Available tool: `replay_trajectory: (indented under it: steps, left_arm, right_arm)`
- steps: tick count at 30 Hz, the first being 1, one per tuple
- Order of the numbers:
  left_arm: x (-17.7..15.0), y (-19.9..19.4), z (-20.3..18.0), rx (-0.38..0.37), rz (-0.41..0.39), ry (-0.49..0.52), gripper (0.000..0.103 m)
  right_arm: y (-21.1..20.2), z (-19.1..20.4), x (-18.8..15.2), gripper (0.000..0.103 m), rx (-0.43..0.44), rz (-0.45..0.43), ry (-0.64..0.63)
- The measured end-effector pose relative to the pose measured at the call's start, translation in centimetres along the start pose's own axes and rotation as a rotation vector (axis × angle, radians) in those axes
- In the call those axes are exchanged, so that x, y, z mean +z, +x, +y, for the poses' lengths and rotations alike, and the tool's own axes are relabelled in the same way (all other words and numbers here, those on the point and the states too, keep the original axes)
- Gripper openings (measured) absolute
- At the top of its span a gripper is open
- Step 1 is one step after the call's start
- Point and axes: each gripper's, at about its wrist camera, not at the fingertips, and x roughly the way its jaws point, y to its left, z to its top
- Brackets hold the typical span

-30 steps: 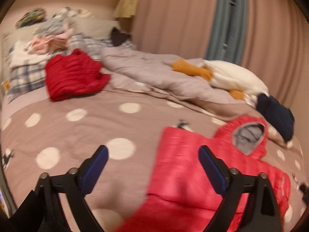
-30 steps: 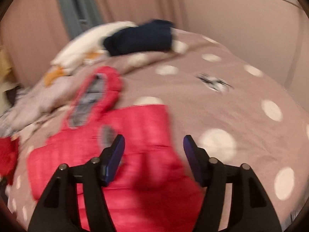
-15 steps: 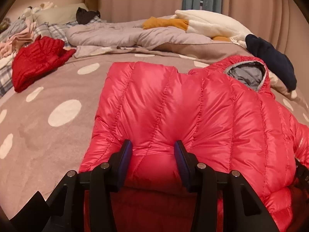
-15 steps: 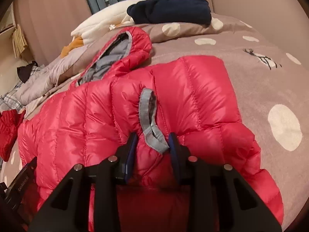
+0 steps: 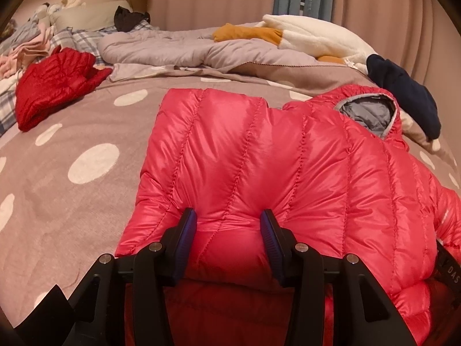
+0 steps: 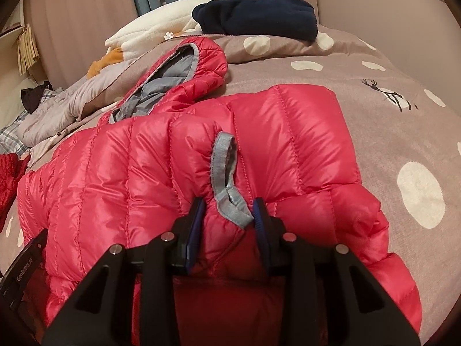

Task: Fold large clothes
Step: 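Grasp the jacket hem with the right tool while the left tool grasps it too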

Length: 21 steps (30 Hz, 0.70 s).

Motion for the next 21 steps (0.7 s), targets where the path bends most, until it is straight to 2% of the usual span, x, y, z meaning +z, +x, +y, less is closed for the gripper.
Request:
replay_trajectory:
  steps: [4, 9, 11, 21]
  left_arm:
    - [0.0, 0.0, 0.0, 0.001, 0.0, 0.0, 0.048]
    - [0.0, 0.0, 0.0, 0.0, 0.001, 0.0, 0.048]
    - [0.0, 0.0, 0.0, -0.001, 0.001, -0.001, 0.048]
    - [0.0, -0.1, 0.1, -0.009, -0.001, -0.007, 0.051]
  right_arm:
    - [0.0, 0.8, -0.2, 0.035, -0.05, -0.005, -0.036]
    - [0.3, 2.7, -0.2, 0.036, -0.17, -0.012, -0.13]
    - [0.3, 2.9, -0.2, 0.037, -0.192, -0.015, -0.145]
    - [0.1, 2.1, -0.1, 0.039, -0.159, -0.019, -0.114]
